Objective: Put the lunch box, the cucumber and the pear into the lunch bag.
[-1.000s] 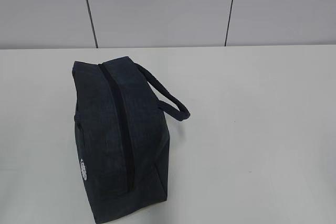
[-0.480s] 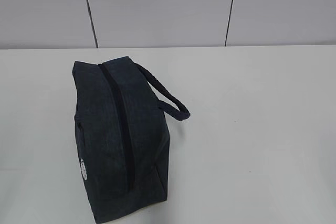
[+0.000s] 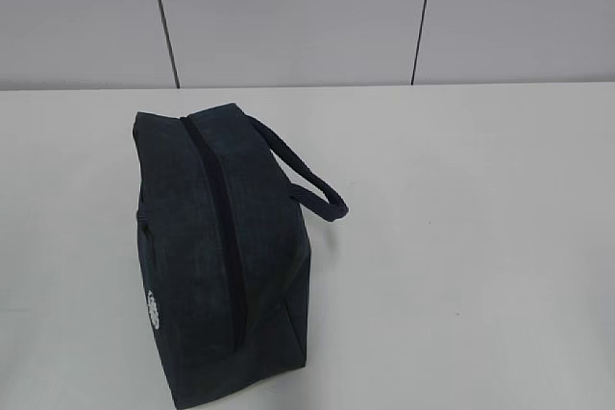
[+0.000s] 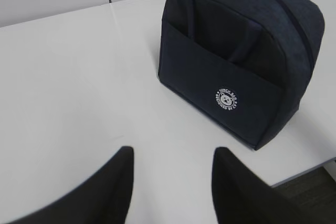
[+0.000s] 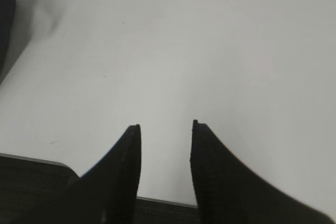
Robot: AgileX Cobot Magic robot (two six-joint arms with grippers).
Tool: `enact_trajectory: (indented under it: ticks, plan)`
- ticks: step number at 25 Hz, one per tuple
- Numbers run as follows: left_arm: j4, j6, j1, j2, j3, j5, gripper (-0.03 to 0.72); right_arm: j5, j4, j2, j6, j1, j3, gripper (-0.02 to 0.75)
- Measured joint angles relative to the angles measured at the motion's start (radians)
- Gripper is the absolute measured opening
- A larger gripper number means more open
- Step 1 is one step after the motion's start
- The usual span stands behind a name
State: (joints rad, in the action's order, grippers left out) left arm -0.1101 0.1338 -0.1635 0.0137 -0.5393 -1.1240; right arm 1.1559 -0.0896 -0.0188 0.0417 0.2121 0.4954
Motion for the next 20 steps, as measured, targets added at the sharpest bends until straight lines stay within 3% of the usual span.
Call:
enact_trajectory:
  ticks: [6,11,20]
  plan:
    - [-0.001,0.0,0.066,0.0,0.0,0.0,0.29,0.0,0.0,0.0,0.0,-0.065,0.0,0.265]
    - [-0.001,0.0,0.109,0.0,0.0,0.0,0.288,-0.002,0.0,0.0,0.0,-0.167,0.0,0.265]
    - [-0.001,0.0,0.109,0.0,0.0,0.0,0.288,-0.002,0.0,0.0,0.0,-0.174,0.0,0.265]
